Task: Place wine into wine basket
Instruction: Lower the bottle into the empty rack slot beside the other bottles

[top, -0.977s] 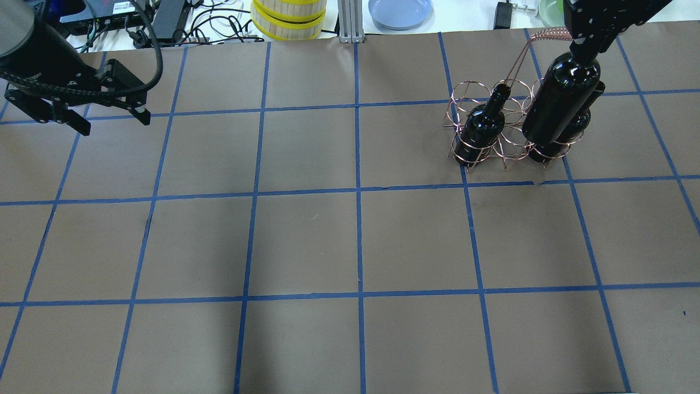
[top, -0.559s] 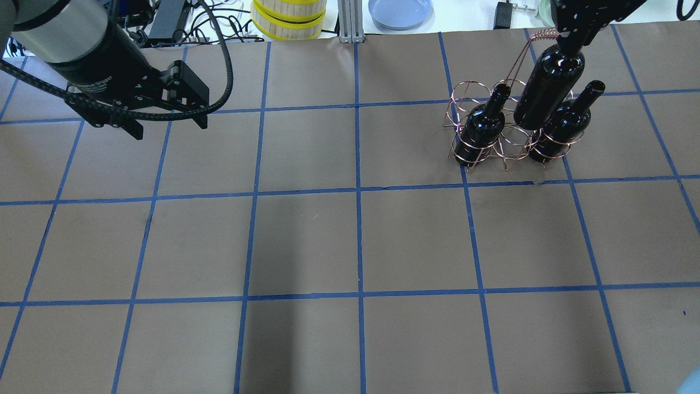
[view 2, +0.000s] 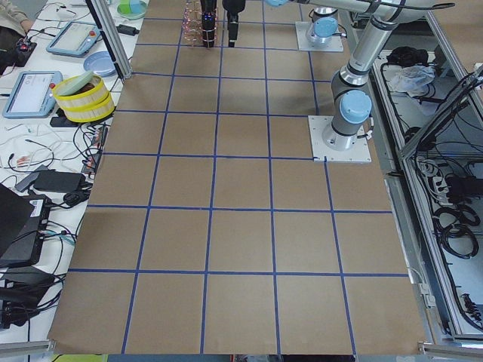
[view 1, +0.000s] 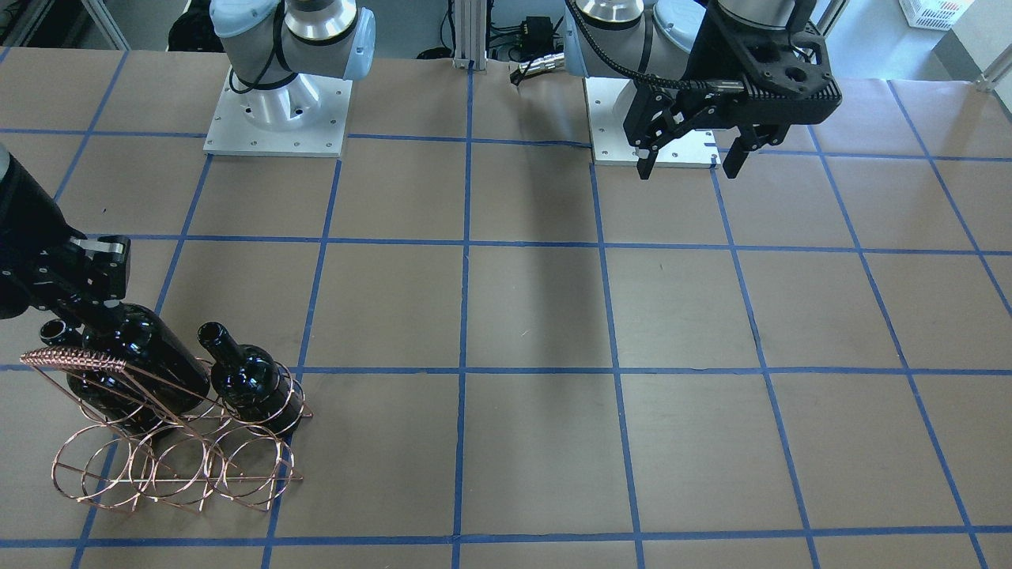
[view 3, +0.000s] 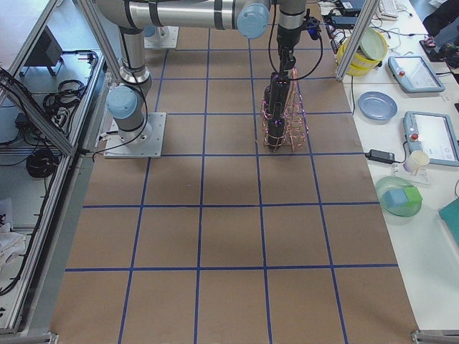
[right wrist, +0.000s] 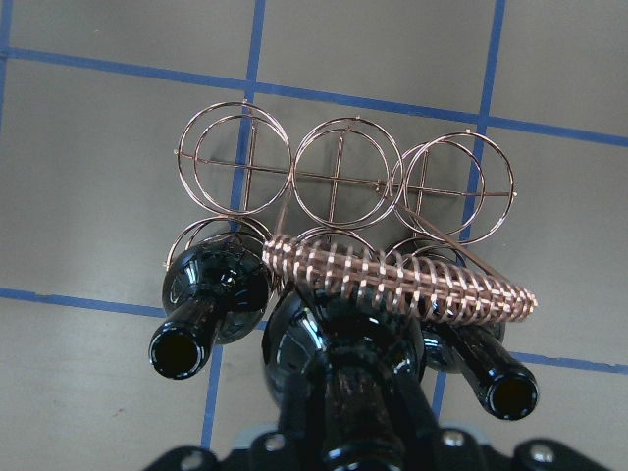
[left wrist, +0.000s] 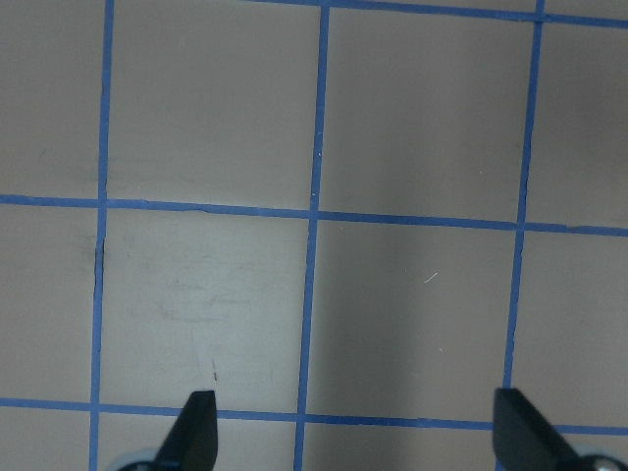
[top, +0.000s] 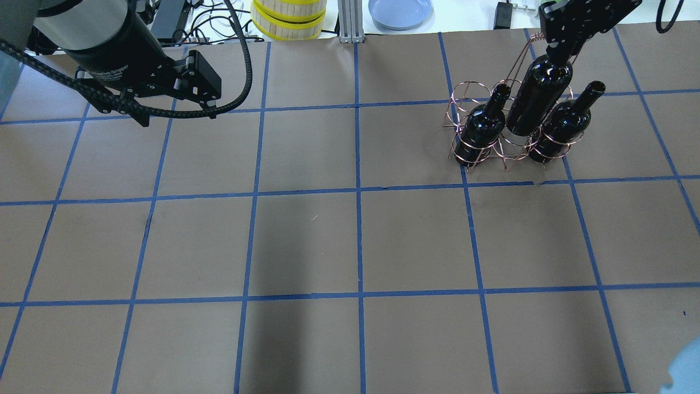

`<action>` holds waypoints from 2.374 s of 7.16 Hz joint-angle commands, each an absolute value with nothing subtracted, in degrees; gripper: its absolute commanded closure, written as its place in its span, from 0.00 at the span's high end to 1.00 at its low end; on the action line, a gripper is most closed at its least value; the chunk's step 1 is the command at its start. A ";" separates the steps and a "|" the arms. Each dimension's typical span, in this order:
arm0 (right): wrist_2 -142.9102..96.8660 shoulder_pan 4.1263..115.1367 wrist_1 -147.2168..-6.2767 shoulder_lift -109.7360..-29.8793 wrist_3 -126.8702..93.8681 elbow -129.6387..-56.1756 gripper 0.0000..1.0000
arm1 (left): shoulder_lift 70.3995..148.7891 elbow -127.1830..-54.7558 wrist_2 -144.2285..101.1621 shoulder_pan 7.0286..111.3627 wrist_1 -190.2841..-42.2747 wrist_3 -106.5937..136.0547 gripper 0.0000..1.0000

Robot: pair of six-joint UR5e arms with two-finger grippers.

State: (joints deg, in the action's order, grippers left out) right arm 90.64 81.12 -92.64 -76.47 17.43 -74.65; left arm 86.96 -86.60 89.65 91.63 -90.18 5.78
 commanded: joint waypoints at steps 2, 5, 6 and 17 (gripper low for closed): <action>90.27 81.12 -95.09 -75.50 17.93 -75.32 0.17 | 89.12 -85.70 89.47 91.76 -88.24 2.40 1.00; 90.18 81.12 -96.84 -75.23 18.46 -76.72 0.17 | 89.73 -85.43 89.12 91.93 -88.42 1.94 1.00; 90.18 81.12 -97.81 -74.97 19.07 -77.60 0.17 | 89.74 -85.43 89.03 92.11 -88.42 1.93 1.00; 90.00 81.12 -103.62 -74.00 20.74 -83.50 0.48 | 89.74 -86.31 89.03 92.99 -88.15 2.37 1.00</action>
